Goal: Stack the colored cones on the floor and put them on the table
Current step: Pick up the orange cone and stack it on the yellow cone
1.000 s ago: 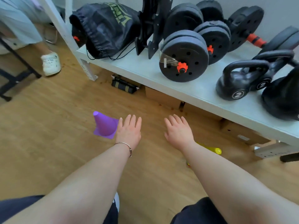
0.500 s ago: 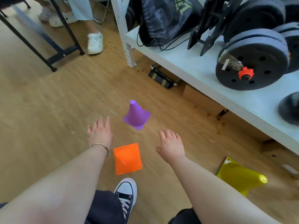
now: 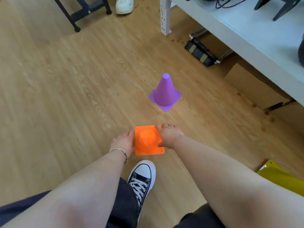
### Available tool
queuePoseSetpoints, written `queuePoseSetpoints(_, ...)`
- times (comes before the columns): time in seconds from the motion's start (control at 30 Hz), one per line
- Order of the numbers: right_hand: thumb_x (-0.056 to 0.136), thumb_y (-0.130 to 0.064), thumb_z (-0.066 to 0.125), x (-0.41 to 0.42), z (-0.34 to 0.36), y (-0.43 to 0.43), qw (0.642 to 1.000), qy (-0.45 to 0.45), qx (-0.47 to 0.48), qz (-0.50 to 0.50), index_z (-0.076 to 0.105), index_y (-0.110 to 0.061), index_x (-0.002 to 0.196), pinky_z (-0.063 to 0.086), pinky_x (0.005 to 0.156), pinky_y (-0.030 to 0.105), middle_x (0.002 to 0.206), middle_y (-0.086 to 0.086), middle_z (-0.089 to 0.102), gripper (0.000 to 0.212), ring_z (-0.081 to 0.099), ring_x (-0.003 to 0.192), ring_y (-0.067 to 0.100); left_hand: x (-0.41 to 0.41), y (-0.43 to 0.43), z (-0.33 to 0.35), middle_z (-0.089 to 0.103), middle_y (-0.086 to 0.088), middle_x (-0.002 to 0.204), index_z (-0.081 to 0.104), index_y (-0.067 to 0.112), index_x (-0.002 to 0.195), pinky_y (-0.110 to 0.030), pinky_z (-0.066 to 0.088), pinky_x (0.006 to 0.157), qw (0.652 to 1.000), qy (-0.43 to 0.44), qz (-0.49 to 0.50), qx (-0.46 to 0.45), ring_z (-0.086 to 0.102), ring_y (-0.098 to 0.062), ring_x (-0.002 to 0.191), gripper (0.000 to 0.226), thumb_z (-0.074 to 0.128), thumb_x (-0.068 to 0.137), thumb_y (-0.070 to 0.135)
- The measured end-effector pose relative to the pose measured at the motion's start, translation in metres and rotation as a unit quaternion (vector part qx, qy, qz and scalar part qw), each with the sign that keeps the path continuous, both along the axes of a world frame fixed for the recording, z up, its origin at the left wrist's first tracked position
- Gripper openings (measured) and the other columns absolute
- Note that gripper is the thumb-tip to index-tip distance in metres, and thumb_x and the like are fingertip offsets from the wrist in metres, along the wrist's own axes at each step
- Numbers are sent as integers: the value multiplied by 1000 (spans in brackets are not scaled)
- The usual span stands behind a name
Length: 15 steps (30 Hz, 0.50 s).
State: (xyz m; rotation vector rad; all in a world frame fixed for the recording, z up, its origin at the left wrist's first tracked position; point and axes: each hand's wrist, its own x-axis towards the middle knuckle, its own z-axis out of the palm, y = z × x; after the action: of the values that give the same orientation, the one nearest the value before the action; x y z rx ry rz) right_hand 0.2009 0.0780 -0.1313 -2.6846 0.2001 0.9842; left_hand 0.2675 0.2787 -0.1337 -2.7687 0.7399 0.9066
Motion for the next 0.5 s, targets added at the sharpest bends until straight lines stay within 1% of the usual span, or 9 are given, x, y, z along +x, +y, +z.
queuePoseSetpoints(0.13, 78, -44, 75, 0, -10, 8, 999, 5, 28, -15, 30, -19, 147, 42, 100, 46, 138, 12, 49, 86, 48, 127, 35, -4, -4, -12, 57, -7, 127, 33, 25, 141, -41, 45, 89, 999, 34, 7, -23, 55, -32, 116, 68, 64, 83, 39)
queuePoseSetpoints(0.23, 74, -40, 80, 3, -12, 8, 998, 22, 47, -44, 28, -19, 148, 49, 94, 45, 135, 12, 53, 92, 53, 123, 34, -7, -7, -17, 60, -11, 126, 34, 21, 141, -40, 47, 87, 997, 49, 30, -51, 57, -33, 114, 67, 65, 84, 37)
queuePoseSetpoints(0.3, 73, -37, 82, 3, -11, 2, 995, 24, 67, -67, 26, -20, 151, 49, 93, 42, 136, 13, 53, 98, 54, 123, 34, -7, -10, -18, 59, -12, 130, 31, 24, 144, -39, 47, 89, 994, 68, 51, -70, 56, -33, 116, 70, 64, 84, 36)
queuePoseSetpoints(0.4, 71, -35, 84, -7, -7, -15, 987, 18, 104, -120, 23, -24, 153, 48, 95, 38, 140, 12, 52, 103, 54, 125, 32, -7, -22, -14, 54, -10, 139, 27, 27, 149, -39, 45, 98, 986, 98, 75, -111, 54, -31, 123, 76, 66, 84, 34)
queuePoseSetpoints(0.5, 70, -37, 85, -20, 0, -36, 980, 1, 120, -158, 25, -26, 153, 47, 94, 35, 139, 10, 55, 103, 54, 124, 31, -9, -40, -6, 50, -4, 144, 27, 31, 148, -37, 42, 104, 977, 121, 87, -154, 51, -24, 129, 81, 71, 81, 32)
